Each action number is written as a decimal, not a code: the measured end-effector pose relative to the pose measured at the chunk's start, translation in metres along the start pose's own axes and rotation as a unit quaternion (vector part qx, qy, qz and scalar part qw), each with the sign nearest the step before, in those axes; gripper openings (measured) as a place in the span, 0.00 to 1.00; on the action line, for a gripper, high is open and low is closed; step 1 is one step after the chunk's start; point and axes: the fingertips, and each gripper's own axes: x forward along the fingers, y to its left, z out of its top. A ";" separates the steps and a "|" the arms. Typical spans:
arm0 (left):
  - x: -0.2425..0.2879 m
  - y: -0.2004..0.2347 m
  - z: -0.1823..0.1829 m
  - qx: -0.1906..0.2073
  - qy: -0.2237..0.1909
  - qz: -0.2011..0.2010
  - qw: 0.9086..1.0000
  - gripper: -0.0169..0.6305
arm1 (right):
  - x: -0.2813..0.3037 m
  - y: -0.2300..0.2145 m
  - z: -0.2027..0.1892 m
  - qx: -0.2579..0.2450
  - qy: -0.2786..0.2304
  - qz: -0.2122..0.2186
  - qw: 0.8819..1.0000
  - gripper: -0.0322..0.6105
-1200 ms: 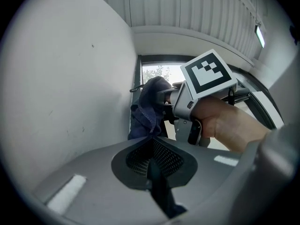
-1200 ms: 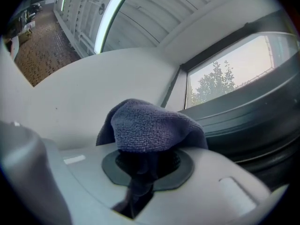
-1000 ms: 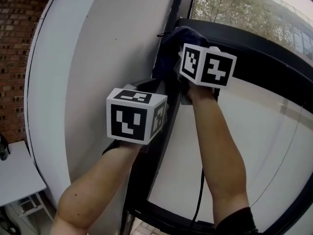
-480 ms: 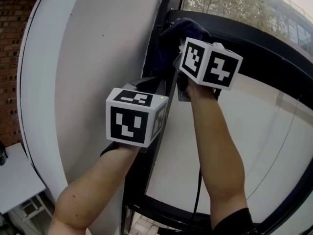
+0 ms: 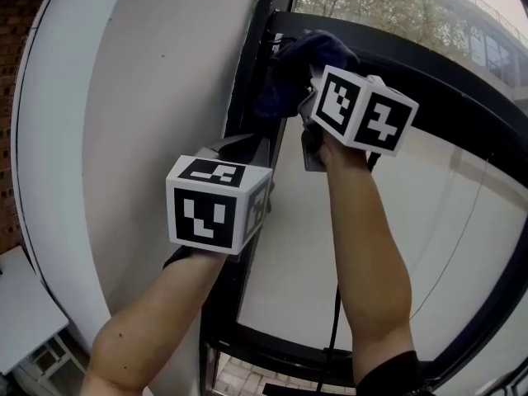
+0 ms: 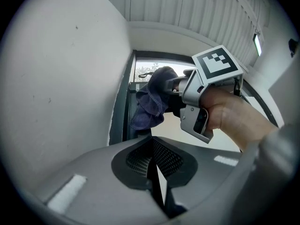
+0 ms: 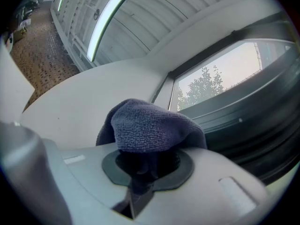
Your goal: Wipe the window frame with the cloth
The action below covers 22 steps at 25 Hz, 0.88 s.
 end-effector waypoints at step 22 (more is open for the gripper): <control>0.018 -0.063 -0.006 0.022 0.006 0.011 1.000 0.02 | -0.050 -0.049 0.020 0.001 -0.001 0.005 1.000 0.13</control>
